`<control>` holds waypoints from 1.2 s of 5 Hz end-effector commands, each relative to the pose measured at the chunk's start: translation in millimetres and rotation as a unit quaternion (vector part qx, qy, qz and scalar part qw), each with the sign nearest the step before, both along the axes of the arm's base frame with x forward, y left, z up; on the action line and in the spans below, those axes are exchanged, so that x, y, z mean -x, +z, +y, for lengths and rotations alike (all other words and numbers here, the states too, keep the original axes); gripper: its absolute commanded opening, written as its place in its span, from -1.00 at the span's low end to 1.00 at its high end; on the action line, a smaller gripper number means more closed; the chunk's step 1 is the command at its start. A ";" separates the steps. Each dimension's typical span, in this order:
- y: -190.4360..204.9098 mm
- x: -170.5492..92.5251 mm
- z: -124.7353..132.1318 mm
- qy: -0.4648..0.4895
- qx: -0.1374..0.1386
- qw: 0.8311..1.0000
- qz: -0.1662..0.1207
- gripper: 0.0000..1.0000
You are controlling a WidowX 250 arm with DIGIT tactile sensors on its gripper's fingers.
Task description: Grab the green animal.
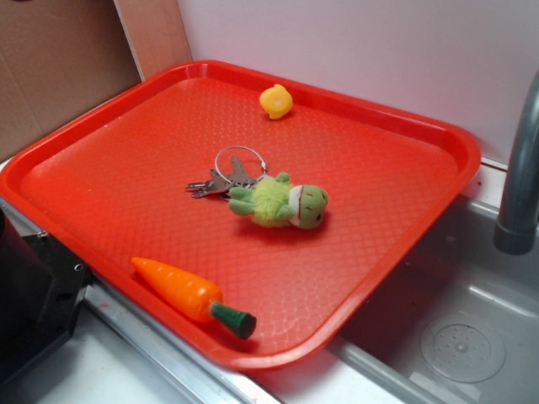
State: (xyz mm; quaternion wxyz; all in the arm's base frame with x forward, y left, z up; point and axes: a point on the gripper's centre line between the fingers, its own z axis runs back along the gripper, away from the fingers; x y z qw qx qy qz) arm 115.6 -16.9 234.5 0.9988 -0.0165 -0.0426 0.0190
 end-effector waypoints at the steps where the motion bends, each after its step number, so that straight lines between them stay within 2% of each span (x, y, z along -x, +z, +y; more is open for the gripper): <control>1: 0.0 0.0 0.0 0.000 0.000 1.000 0.000 1.00; 3: -13.8 -19.3 -23.6 -0.124 -0.009 0.992 -0.033 1.00; 4: -27.6 -36.0 -34.1 -0.220 0.003 0.974 -0.057 1.00; 5: -43.8 -57.1 -49.0 -0.259 -0.025 0.963 -0.071 1.00; 6: -65.6 -76.1 -71.5 -0.303 -0.026 0.947 -0.103 1.00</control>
